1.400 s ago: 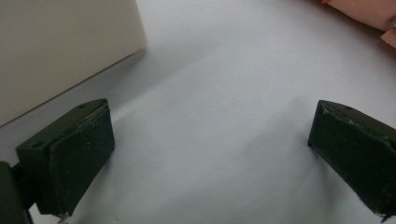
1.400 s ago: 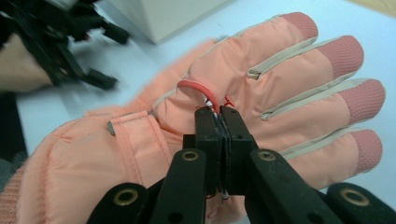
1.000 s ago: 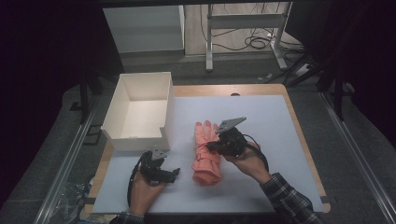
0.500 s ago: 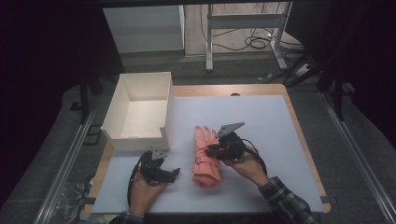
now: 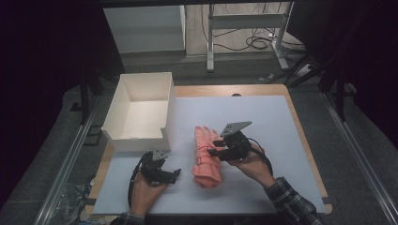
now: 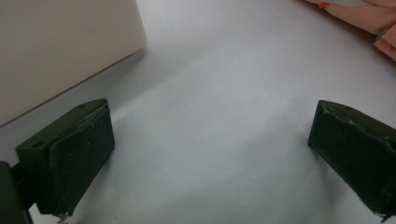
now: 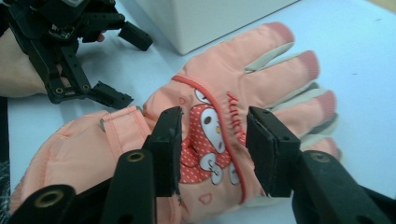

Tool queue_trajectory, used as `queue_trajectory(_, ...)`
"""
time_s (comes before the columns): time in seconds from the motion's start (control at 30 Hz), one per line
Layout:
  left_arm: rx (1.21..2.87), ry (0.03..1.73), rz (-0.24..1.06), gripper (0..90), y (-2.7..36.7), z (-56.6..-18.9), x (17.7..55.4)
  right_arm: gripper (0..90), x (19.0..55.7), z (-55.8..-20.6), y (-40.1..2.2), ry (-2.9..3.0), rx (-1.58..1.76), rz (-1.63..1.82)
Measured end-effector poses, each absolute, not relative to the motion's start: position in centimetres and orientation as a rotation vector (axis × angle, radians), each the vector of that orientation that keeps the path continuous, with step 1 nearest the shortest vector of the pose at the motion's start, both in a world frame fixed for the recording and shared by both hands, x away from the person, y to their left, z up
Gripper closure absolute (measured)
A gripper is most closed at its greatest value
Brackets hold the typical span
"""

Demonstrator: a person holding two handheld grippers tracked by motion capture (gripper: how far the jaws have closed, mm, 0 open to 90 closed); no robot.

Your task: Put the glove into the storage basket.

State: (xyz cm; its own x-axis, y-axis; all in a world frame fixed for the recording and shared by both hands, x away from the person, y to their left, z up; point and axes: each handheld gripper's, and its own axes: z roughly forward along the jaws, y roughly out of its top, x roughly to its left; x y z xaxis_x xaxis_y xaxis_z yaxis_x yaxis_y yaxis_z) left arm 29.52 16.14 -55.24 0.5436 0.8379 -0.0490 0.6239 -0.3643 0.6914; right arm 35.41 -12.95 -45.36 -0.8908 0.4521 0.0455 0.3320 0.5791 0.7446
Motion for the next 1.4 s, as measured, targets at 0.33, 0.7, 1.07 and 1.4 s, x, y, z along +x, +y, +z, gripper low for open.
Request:
queue_trajectory(0.33, 2.111, 1.174, 0.413, 0.3, 16.1, -55.2, 29.5, 52.5, 34.9, -44.9, -15.8, 2.596, 0.708, 1.218)
queue_trajectory(0.7, 2.11, 1.176, 0.412, 0.3, 16.1, -55.2, 29.5, 53.1, 33.9, -47.3, -18.7, 2.573, 0.785, 1.219)
queue_trajectory(1.07, 2.116, 1.173, 0.412, 0.3, 16.2, -55.2, 29.5, 76.5, 31.2, -50.6, -20.1, 2.591, 0.783, 1.269)
queue_trajectory(1.4, 2.116, 1.173, 0.412, 0.3, 16.1, -55.2, 29.5, 89.1, 29.3, -52.3, -18.7, 2.705, 0.738, 1.315)
